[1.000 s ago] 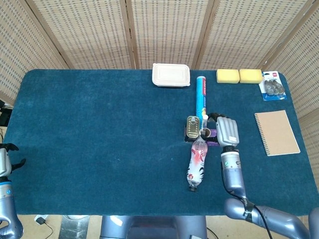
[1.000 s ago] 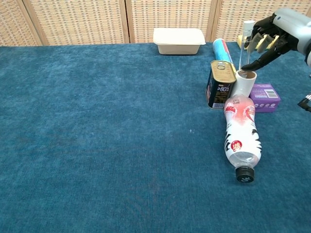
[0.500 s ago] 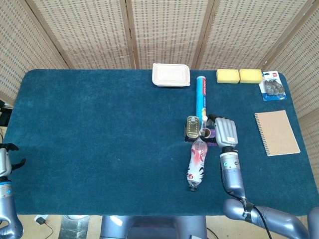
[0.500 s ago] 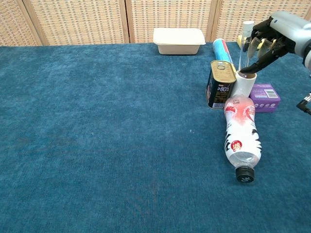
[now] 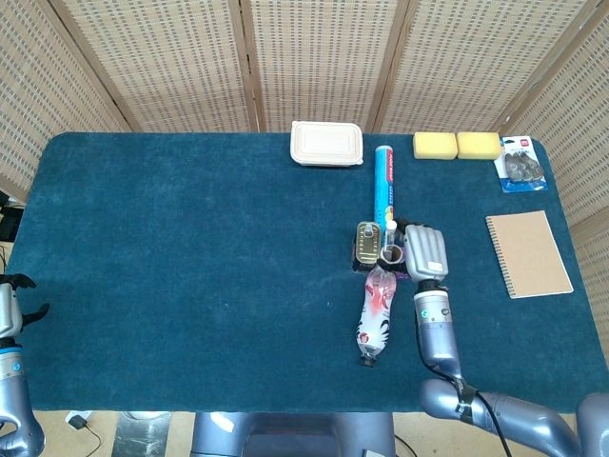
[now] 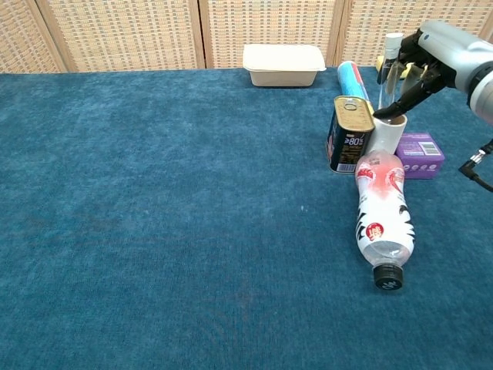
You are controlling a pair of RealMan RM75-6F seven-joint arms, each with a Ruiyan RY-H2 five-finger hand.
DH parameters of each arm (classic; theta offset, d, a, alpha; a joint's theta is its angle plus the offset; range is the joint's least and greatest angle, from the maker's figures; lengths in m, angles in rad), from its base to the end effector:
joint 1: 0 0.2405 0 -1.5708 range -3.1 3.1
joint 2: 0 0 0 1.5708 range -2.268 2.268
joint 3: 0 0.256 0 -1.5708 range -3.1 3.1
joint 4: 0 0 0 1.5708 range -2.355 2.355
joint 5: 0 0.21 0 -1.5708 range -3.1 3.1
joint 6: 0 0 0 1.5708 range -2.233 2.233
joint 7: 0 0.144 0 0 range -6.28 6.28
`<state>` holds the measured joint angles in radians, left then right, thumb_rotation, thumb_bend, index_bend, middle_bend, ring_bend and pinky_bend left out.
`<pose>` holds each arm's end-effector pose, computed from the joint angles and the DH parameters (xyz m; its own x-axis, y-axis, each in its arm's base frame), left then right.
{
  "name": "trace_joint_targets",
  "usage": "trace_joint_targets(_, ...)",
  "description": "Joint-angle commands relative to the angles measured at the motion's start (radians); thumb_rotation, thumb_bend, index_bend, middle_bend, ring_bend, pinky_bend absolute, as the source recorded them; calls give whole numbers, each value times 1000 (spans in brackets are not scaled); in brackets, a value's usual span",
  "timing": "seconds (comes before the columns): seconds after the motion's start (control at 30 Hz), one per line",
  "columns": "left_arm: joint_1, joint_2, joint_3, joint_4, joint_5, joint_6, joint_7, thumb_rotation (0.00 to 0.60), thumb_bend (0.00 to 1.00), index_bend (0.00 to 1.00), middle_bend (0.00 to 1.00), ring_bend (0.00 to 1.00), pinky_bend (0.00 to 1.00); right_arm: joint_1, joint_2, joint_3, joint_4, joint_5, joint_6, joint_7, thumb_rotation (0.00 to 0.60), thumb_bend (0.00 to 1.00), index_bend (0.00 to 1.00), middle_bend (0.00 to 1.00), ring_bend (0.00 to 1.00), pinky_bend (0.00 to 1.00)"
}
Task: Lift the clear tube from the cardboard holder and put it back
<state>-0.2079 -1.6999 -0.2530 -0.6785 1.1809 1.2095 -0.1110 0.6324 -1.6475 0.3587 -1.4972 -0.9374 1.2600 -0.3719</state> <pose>-0.4342 0.2466 0.0892 0.4730 -0.0162 0.8809 0.8097 0.4023 -0.4273 -0.1616 -0.3544 0.0210 0.1563 -0.0207 0.9875 -0.9877 -0.0113 0.1561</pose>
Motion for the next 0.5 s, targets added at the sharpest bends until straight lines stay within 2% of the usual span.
trace_joint_targets(0.03, 0, 0, 0, 0, 0, 0, 0, 600, 159, 478, 445, 251, 340, 0, -2, 2, 3, -1, 3, 1, 600, 174, 489, 521, 503, 446)
trace_joint_targets(0.5, 0, 0, 0, 0, 0, 0, 0, 600, 159, 478, 445, 251, 340, -1, -7, 5, 4, -1, 11, -12, 600, 187, 522, 615, 596, 478)
